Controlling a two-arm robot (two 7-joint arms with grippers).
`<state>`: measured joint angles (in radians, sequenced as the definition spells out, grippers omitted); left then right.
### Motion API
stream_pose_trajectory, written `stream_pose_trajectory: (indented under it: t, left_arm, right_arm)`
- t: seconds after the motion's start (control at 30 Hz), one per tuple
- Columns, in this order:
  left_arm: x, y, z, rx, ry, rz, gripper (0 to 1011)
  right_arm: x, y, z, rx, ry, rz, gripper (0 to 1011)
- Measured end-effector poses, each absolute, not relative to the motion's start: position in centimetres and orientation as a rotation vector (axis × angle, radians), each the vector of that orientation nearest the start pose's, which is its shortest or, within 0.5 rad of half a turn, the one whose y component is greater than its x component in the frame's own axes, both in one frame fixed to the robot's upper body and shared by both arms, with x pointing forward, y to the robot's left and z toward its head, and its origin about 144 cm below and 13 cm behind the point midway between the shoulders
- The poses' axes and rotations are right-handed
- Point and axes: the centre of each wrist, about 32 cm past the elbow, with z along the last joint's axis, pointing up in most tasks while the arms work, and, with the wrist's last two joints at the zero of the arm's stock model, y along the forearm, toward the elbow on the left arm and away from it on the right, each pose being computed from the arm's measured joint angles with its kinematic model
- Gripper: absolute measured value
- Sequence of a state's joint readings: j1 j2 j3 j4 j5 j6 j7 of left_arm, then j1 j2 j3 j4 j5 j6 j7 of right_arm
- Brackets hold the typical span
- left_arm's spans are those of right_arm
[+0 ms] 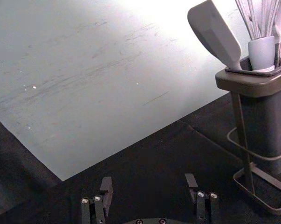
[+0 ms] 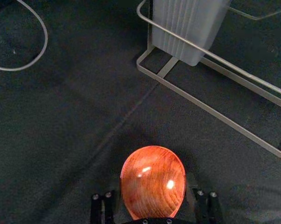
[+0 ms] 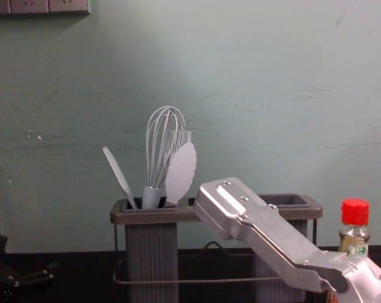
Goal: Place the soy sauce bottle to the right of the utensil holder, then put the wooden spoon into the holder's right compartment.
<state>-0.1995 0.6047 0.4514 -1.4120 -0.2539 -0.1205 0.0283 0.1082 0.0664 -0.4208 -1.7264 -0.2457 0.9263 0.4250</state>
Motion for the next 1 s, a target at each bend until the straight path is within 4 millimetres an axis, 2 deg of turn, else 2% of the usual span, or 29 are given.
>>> stream_pose_trajectory:
  t: [0.47, 1.0]
  left_arm:
    - [48.9, 31.0, 114.0, 0.304, -0.285, 1.248, 1011]
    - [48.9, 31.0, 114.0, 0.304, -0.285, 1.248, 1011]
  right_arm:
    - [44.4, -12.2, 121.9, -0.693, 0.248, -0.873, 837]
    - [41.1, -15.7, 122.7, -0.564, 0.144, -0.904, 836]
